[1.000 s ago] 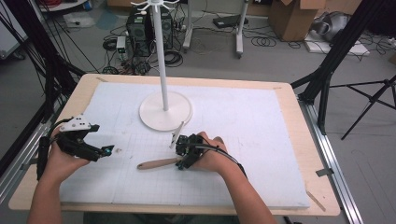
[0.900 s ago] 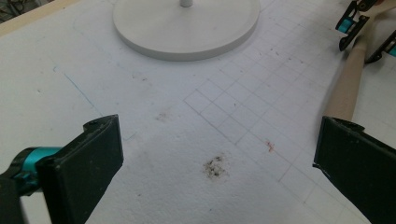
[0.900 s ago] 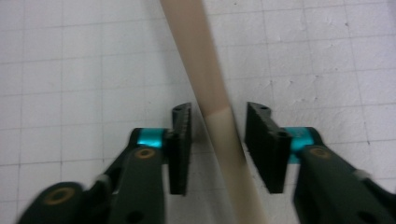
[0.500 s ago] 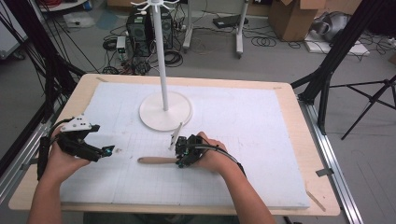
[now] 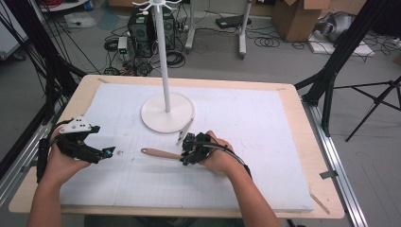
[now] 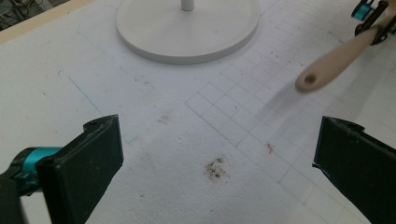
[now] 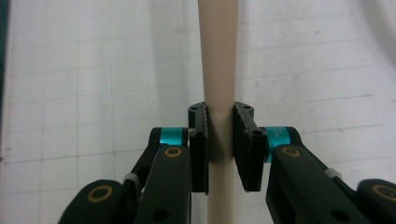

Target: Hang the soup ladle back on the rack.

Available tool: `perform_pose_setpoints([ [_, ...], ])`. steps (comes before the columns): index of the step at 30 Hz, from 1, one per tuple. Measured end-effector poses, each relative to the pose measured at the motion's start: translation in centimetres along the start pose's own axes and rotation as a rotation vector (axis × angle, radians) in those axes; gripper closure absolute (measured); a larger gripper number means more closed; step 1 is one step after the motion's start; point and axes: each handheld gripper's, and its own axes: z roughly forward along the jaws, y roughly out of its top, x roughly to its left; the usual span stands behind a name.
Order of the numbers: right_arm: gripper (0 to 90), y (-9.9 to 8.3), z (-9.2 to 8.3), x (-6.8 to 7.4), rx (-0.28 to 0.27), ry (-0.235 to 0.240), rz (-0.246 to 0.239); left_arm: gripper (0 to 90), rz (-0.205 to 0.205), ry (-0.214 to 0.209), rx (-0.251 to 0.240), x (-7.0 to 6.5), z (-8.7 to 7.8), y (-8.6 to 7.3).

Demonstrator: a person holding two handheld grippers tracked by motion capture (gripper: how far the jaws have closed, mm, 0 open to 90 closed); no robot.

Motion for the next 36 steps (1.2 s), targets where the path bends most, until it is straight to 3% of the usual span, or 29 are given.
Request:
perform_pose_setpoints([
  [8,77.9,-1.6,-4.0,-0.6,-0.153,-0.045,0.050,1.7,0.005,0.002,-0.011,-0.3,-0.1,0.3],
  [15,77.9,-2.3,-5.8,-0.8,-0.200,-0.098,0.070,1.6,-0.001,0.013,-0.018,-0.6,-0.1,0.4],
  [16,77.9,-2.6,-6.6,-0.8,-0.239,-0.105,0.082,1.6,0.004,0.012,-0.019,-0.6,-0.2,0.5],
  [24,77.8,-3.4,-10.7,-1.2,-0.383,-0.146,0.118,1.6,0.010,0.004,-0.034,-0.7,-0.6,0.7],
  [36,77.8,-3.6,-15.7,-3.0,-0.502,-0.188,0.174,1.7,0.003,0.006,-0.020,-0.7,-0.5,0.6],
])
